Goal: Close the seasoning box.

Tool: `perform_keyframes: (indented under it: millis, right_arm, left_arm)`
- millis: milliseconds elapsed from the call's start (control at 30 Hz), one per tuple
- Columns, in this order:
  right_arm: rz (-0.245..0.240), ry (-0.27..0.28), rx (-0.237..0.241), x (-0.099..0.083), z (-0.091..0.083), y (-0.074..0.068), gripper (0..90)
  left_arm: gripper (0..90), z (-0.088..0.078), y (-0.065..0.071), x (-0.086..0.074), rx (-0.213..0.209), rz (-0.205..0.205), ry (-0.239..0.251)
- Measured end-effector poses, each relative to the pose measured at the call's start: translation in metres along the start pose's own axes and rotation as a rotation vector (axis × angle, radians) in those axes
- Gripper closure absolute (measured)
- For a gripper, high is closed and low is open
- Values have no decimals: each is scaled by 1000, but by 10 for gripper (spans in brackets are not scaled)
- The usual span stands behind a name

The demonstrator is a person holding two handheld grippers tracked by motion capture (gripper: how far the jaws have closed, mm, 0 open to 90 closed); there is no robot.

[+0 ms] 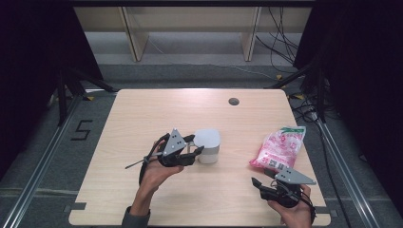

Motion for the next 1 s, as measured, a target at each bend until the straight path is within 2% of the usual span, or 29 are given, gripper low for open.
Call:
perform_keyframes:
  millis: [67,100,133,167,233,300,367,400,433,467,500,533,567,633,667,700,733,767,800,833,867,900,933,967,1000]
  right_arm:
    - [-1,1,1,0,0,0,410]
    - [10,2,3,0,0,-1,409]
    - [6,3,3,0,0,-1,408]
    - [0,3,4,0,0,-1,404]
    - [-1,2,5,0,0,-2,399]
    - [4,3,8,0,0,-3,396]
    - [1,4,9,1,1,-3,395]
    - [-1,3,9,1,1,-3,393]
    - [0,3,11,1,1,-3,391]
    - [-6,1,7,0,1,-3,389]
    - [-7,1,8,1,1,-3,389]
    - [-8,1,8,1,1,-3,388]
    - [9,-3,8,0,0,-5,387]
    - [22,-3,10,0,1,-5,385]
    - [1,1,10,1,1,-3,385]
    - [0,2,11,1,1,-3,385]
    - [-3,2,17,1,1,-3,385]
    - [0,1,15,1,2,-4,384]
    - [23,-5,14,0,1,-6,383]
    - [29,-18,16,0,0,-7,383]
    - [-11,-4,14,1,1,-3,383]
    - [-1,-8,13,1,0,-4,383]
    - [-8,3,14,1,1,-4,383]
    - [-7,2,15,1,2,-4,381]
    - [-2,2,20,1,2,-4,381]
  left_arm:
    - [431,0,-2,-2,6,-14,-3]
    - [411,-1,-4,-3,30,-12,-6]
    - [395,-1,-4,-4,26,-22,-14]
    - [384,-2,-7,-4,29,-5,-22]
    - [366,-3,-7,-4,49,-35,-9]
    - [363,-2,-7,-5,56,-34,-23]
    - [353,1,-2,-5,24,-40,-43]
    - [342,3,-2,-5,33,-32,-43]
    - [332,4,1,-4,5,-45,-49]
    - [330,5,0,-3,14,-25,-50]
    - [329,6,2,-3,15,-35,-55]
    - [325,6,4,-4,15,-9,-68]
    - [322,5,7,-5,0,-2,-76]
    - [319,2,8,-6,3,10,-61]
    - [316,1,10,-8,-2,-19,-46]
    - [312,0,10,-11,-19,-27,-35]
    - [305,-2,11,-13,-10,-37,-35]
    - [305,-2,11,-15,-2,-27,-36]
    - [305,-2,12,-17,7,-44,-35]
    - [303,-3,12,-18,19,-40,-38]
    - [299,-4,12,-20,29,-45,-33]
    - [298,-5,12,-22,27,-40,-37]
    - [296,-5,13,-24,20,-53,-38]
    - [290,-5,14,-25,34,-51,-44]
    - [285,-5,15,-26,29,-52,-48]
Point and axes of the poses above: each handheld gripper's, and its own axes: z roughly forward along the jaws, x roughly out of its top, y roughly to its right, the point moved 1 cm from there along z, roughly forward along the jaws, and after that the axes turned 3 degrees about -y, right-handed, at the moved point
